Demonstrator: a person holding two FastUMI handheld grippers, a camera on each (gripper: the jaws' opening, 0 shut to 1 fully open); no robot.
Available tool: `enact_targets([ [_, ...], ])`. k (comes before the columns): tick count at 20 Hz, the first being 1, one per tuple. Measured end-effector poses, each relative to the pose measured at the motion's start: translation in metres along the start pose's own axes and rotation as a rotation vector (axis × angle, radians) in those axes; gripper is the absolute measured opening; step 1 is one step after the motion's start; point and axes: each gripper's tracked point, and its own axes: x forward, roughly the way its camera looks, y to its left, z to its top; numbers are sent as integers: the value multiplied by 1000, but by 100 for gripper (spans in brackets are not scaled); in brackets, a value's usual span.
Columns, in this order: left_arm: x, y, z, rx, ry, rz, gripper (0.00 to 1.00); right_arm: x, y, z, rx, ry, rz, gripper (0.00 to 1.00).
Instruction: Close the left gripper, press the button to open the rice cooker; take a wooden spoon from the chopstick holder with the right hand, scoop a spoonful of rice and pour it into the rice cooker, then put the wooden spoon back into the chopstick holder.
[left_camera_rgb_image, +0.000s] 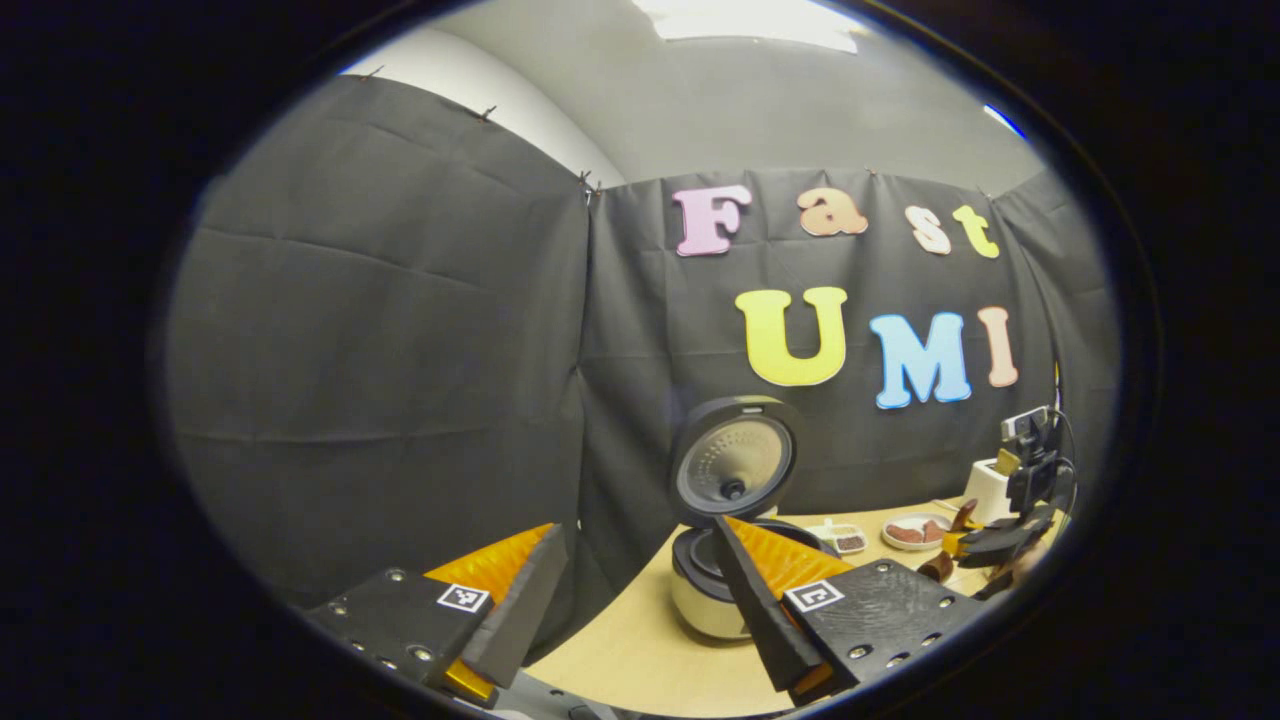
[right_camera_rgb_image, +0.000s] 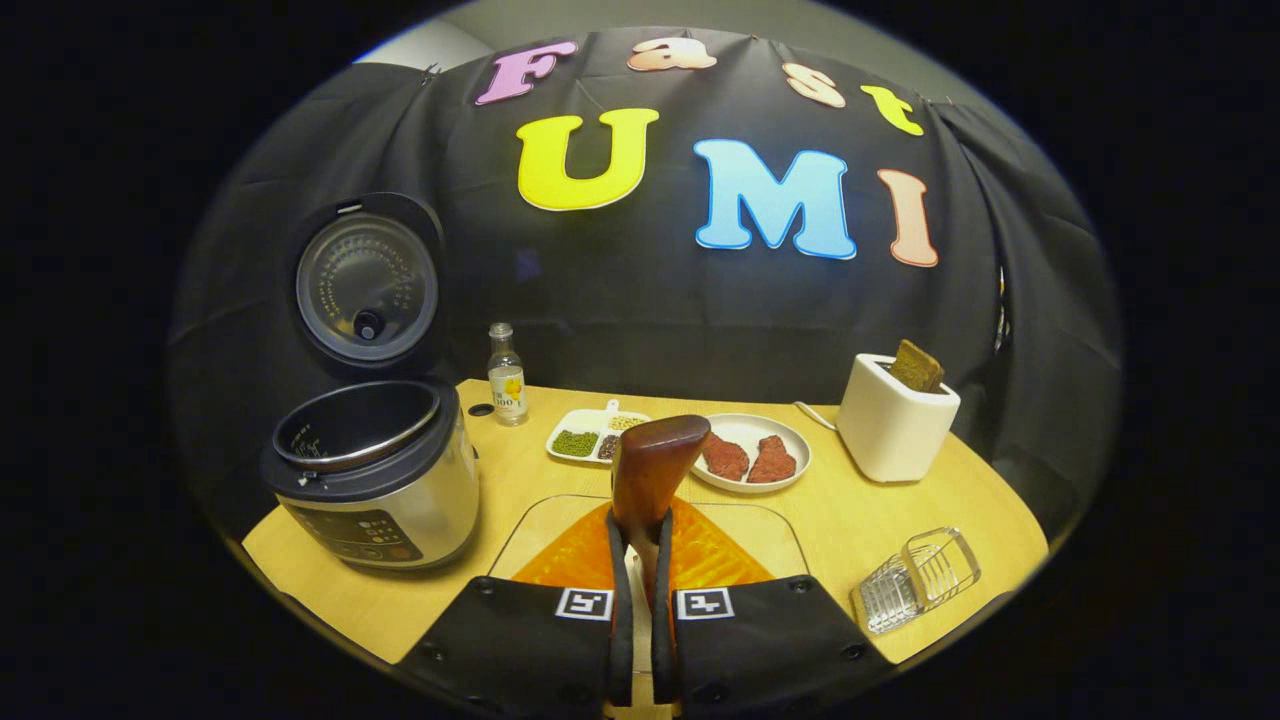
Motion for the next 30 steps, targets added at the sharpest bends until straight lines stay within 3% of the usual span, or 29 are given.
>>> enact_targets([
  [4, -4, 4, -1, -10, -2, 6, 89, -2, -5, -2, 158, 22, 17, 9],
  [9, -8, 5, 1, -13, -8, 7, 89, 2, -46, -7, 532, 79, 2, 10],
  [13, -9, -2, 5, -3, -15, -4, 89, 4, -70, -13, 752, 120, -5, 12],
  [16, -8, -11, 8, 8, -17, -17, 89, -2, -84, -8, 849, 111, 10, 9],
  [19, -6, -21, 12, 14, -25, -32, 89, -5, -96, -2, 970, 105, 39, 12],
  [24, -5, -36, 19, 11, -43, -54, 89, -9, -112, 12, 1217, 93, 89, 6],
  [25, -5, -37, 20, 8, -45, -56, 89, -10, -113, 16, 1253, 91, 102, 9],
  [26, -5, -37, 20, 5, -46, -56, 89, -10, -113, 19, 1277, 87, 112, 5],
  [30, -4, -32, 17, -9, -44, -47, 89, -12, -94, 45, 1303, 79, 171, 9],
])
